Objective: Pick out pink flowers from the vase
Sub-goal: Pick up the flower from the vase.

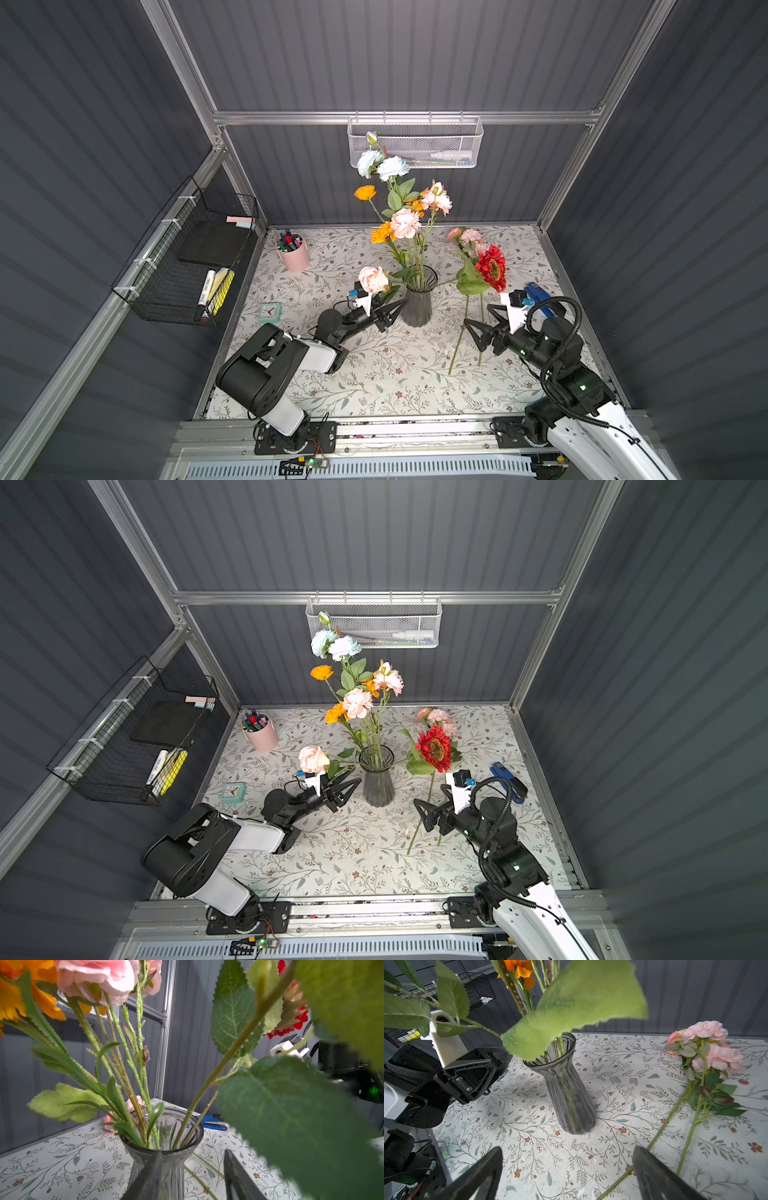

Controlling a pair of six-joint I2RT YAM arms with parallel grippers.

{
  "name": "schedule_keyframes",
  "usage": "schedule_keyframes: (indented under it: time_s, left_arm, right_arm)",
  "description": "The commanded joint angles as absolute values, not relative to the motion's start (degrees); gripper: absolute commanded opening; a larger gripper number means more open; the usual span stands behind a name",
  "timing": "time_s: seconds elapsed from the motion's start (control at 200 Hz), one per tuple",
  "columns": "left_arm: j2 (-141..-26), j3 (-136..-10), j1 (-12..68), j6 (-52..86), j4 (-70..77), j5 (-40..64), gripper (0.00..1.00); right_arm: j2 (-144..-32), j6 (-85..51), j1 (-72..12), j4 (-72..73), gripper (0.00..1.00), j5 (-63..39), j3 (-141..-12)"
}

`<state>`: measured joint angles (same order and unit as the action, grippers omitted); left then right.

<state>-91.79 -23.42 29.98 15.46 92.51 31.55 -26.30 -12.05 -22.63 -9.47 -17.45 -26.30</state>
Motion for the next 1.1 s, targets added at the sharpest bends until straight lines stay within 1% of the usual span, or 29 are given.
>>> schedule_keyframes:
  time_s: [0.0, 0.29, 0.36, 0.61, 0.71, 0.935, 1.096]
  left_arm:
    - [-93.4, -25.7, 30.4, 15.6, 101.5, 31.9, 0.49]
    - [-95.2, -28.4, 30.7, 15.5, 101.6, 31.9, 0.48]
    - [-95.6, -29.2, 30.6, 16.1, 101.6, 32.1, 0.47]
    - [-97.3, -31.6, 30.8, 17.8, 101.7, 32.9, 0.42]
    - [-97.5, -32.1, 30.7, 18.7, 101.6, 33.5, 0.36]
    - [-97.6, -32.9, 30.8, 19.5, 101.6, 34.5, 0.29]
    - [-97.3, -33.4, 30.8, 19.6, 101.2, 34.9, 0.27]
  right_arm:
    - [-25.8, -12.2, -22.9, -7.6, 0.99, -19.9, -25.7]
    - [-25.0, -11.7, -24.4, -5.4, 0.99, -23.1, -24.7]
    - [-24.5, -11.2, -24.7, -3.6, 0.99, -25.5, -24.2]
    - [-23.0, -9.5, -26.5, -2.4, 0.99, -27.4, -23.6]
    - [-23.1, -9.1, -26.9, -2.7, 0.99, -27.2, -23.7]
    - [-24.9, -9.0, -27.2, -1.9, 0.99, -26.9, -23.6]
    - [-27.0, -9.0, -27.4, -1.4, 0.99, -27.2, -23.8]
